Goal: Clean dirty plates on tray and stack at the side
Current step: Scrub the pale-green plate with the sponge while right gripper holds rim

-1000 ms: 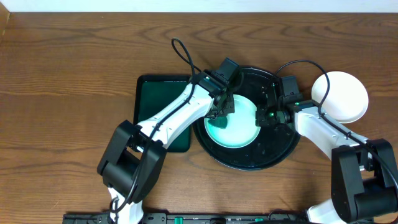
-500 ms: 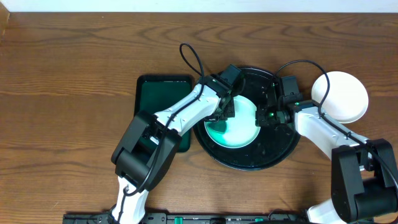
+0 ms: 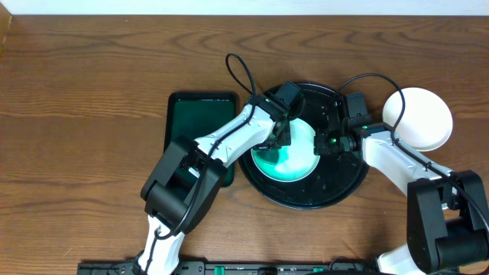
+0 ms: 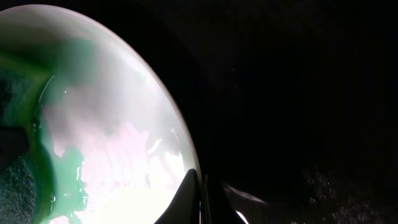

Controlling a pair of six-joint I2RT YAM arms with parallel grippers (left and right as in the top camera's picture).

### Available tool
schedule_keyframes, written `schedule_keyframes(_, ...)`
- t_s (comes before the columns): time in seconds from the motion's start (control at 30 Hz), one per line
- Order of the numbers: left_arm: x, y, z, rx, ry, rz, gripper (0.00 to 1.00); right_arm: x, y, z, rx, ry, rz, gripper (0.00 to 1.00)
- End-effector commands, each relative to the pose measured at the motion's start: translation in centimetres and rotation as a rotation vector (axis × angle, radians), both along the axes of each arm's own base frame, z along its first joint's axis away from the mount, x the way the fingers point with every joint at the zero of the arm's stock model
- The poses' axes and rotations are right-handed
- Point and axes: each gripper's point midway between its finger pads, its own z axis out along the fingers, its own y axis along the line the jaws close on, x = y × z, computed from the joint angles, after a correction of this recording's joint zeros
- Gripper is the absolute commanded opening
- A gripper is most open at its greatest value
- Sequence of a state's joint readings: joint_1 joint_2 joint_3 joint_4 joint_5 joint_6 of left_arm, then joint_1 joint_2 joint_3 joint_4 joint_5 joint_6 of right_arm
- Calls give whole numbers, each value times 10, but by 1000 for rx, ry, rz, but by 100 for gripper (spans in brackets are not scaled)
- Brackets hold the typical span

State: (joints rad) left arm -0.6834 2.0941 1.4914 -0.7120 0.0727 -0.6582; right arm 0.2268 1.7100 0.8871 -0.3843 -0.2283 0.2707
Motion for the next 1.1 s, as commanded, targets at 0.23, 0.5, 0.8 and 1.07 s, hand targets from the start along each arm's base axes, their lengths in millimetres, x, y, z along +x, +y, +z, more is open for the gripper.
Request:
schedule_keyframes(0.23,-59,-52,-24,-268,287,-191,7,-7,8,-1,8,8,22,1)
schedule_keyframes(0.5,-34,-55,41,-425,199,-188,7,-7,8,-1,8,8,22,1)
schedule_keyframes(0.8,9,-9,106,-285,-111,-109,7,-7,8,-1,8,8,23,1)
schedule_keyframes(1.07,8,4,78,-115,-125,-81,7,-6,8,-1,8,6,23,1)
